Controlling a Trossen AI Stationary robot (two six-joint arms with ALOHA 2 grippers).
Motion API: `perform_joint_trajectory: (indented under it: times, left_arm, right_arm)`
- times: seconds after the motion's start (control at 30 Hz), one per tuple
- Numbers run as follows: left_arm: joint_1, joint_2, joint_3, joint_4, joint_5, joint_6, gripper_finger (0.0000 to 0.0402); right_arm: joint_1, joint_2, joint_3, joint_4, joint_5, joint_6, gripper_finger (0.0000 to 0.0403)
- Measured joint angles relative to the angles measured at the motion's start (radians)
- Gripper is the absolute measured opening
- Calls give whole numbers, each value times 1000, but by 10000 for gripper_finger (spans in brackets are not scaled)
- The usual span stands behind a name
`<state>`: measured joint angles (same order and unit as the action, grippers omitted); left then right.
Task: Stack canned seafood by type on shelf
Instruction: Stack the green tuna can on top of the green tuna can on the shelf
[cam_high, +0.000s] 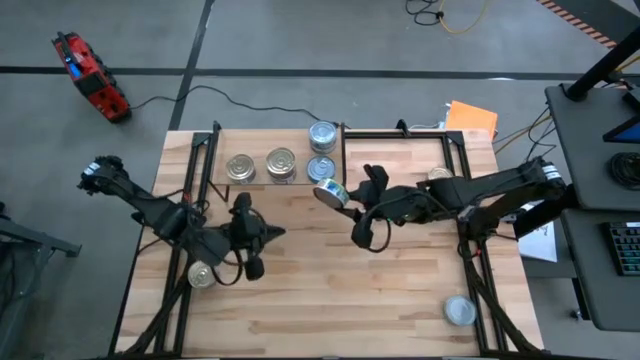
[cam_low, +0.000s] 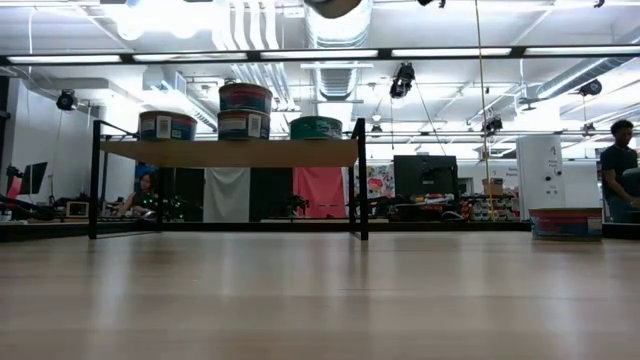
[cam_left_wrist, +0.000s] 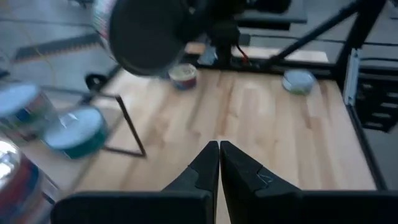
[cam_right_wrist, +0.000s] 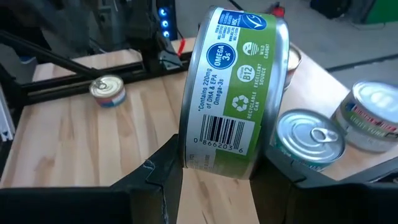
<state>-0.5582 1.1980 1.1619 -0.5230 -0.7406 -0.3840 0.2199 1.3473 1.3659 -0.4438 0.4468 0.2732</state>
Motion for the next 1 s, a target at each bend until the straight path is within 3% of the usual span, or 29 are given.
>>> perform_joint_trajectory:
  times: [0.07, 0.17, 0.37, 0.43, 0.7, 0.83, 1.0]
  left_arm:
    - [26, -2, 27, 3, 10, 36, 0]
    - [78, -9, 63, 4, 102, 100, 0]
    - [266, -24, 104, 111, 540, 242, 0]
    - [337, -24, 104, 170, 607, 294, 0]
    - [558, -26, 103, 300, 619, 323, 0]
    - [601, -26, 103, 289, 607, 320, 0]
    - [607, -26, 100, 290, 454, 329, 0]
  right_arm:
    - [0, -18, 0, 0, -2, -13, 135]
    - [-4, -50, 0, 0, -5, -30, 135]
    - [-80, -108, 0, 0, -170, -86, 135]
    - [-118, -123, 0, 1, -216, -139, 135]
    - [-278, -143, 0, -3, -343, -444, 135]
    - [-356, -133, 0, -22, -341, -644, 135]
    - [-423, -98, 0, -4, -227, -930, 135]
